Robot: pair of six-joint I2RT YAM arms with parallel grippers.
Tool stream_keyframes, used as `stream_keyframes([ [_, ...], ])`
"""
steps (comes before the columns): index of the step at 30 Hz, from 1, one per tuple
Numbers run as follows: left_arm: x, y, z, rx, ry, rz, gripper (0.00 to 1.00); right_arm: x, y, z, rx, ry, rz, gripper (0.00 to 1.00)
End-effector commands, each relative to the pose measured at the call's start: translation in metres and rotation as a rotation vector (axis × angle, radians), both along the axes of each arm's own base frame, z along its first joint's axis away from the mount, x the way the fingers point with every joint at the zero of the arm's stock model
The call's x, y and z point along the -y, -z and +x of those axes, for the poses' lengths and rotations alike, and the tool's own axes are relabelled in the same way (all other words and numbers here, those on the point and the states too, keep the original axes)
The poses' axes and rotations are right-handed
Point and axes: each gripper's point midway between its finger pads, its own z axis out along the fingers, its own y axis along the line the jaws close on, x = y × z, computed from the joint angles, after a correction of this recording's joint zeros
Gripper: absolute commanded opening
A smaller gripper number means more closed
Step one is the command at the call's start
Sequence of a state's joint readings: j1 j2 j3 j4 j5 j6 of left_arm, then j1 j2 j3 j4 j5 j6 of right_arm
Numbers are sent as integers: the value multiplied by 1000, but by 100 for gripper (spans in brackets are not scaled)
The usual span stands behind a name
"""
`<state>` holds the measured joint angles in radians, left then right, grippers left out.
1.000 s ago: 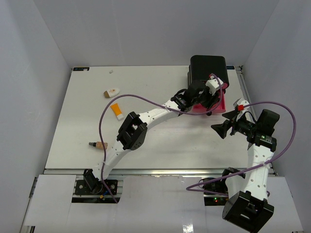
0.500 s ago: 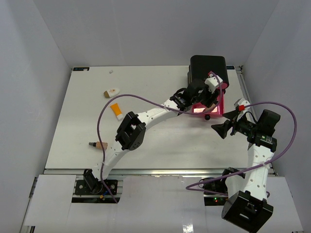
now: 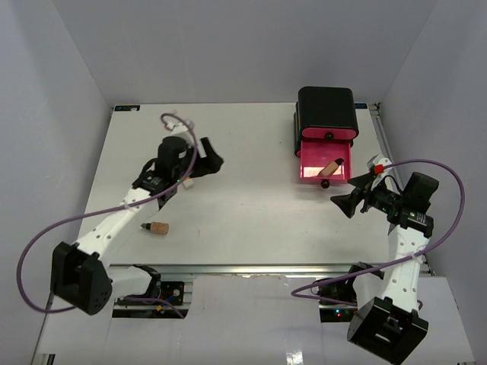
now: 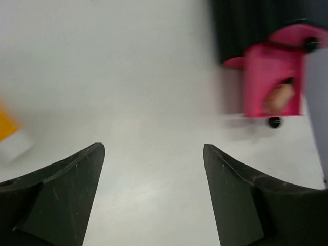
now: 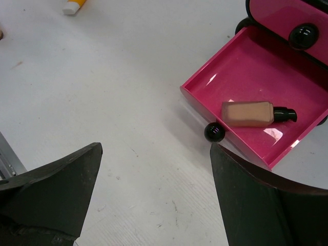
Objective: Organize the makeup
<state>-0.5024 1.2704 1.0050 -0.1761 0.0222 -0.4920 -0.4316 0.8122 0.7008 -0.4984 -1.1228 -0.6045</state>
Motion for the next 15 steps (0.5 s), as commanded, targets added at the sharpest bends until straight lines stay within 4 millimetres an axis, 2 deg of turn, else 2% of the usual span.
stream_keyframes([
  [1,-100,61,-53,-360,-371,-20,91,2,4,2,-22,17,7,92],
  [4,-150,89,-81,-532,-612,-21,91,2,3,3,-20,20,7,92],
  [6,-169,108,-99,-650,-727,-30,95,2,4,2,-21,22,8,92],
  [10,-189,133,-121,-756,-858,-83,96,2,3,3,-17,25,5,92],
  [15,-208,155,-130,-826,-980,-172,95,2,1,2,-9,24,4,92],
])
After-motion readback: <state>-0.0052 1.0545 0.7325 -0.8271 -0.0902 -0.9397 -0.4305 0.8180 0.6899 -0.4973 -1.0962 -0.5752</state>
